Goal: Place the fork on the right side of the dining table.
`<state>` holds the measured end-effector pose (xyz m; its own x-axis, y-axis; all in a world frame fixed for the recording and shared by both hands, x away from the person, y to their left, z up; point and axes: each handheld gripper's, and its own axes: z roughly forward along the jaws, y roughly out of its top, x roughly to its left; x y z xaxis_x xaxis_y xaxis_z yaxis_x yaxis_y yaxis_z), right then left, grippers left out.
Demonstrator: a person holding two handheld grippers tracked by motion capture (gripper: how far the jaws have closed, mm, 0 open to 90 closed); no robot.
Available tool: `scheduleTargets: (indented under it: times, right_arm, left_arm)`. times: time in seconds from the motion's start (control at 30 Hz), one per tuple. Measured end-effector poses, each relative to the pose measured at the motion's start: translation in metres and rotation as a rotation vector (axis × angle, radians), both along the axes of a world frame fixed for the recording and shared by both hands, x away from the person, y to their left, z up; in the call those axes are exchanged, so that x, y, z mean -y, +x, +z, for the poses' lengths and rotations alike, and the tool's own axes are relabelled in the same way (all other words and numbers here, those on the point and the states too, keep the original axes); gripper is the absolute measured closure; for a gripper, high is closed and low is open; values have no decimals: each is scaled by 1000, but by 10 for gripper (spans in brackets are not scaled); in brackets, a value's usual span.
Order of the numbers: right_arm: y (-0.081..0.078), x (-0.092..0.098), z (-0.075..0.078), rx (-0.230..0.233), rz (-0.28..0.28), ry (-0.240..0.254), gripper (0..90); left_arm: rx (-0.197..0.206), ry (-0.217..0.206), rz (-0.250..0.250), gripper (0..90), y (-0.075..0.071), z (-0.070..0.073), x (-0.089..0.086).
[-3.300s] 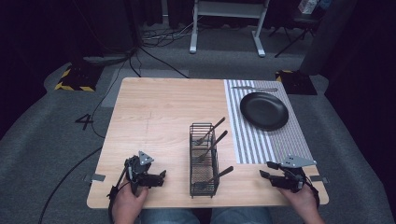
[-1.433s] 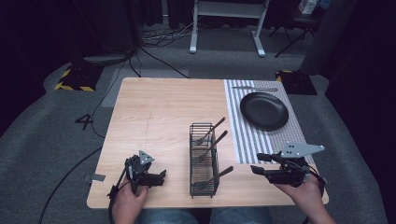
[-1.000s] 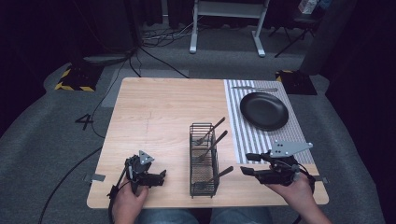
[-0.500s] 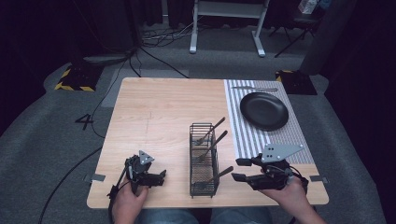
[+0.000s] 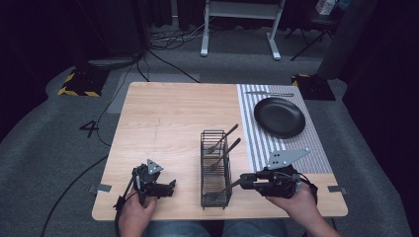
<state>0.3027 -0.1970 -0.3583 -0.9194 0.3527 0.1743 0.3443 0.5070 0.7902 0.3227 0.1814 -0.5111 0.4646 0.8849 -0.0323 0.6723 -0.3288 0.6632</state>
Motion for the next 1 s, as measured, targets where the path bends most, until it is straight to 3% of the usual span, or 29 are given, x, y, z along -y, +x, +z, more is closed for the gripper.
scheduleTargets:
  times: [0.47, 0.6, 0.63, 1.0]
  right_arm:
    - [-4, -4, 7, 27, -11, 4, 800]
    - [-4, -4, 9, 36, -16, 13, 823]
    - [-4, -4, 10, 38, -18, 15, 863]
    - [-4, -3, 18, 61, -23, 52, 865]
  left_arm:
    - [0, 0, 0, 2, 0, 0, 0]
    - [0, 0, 0, 2, 0, 0, 0]
    - [0, -1, 0, 2, 0, 0, 0]
    - [0, 0, 0, 2, 0, 0, 0]
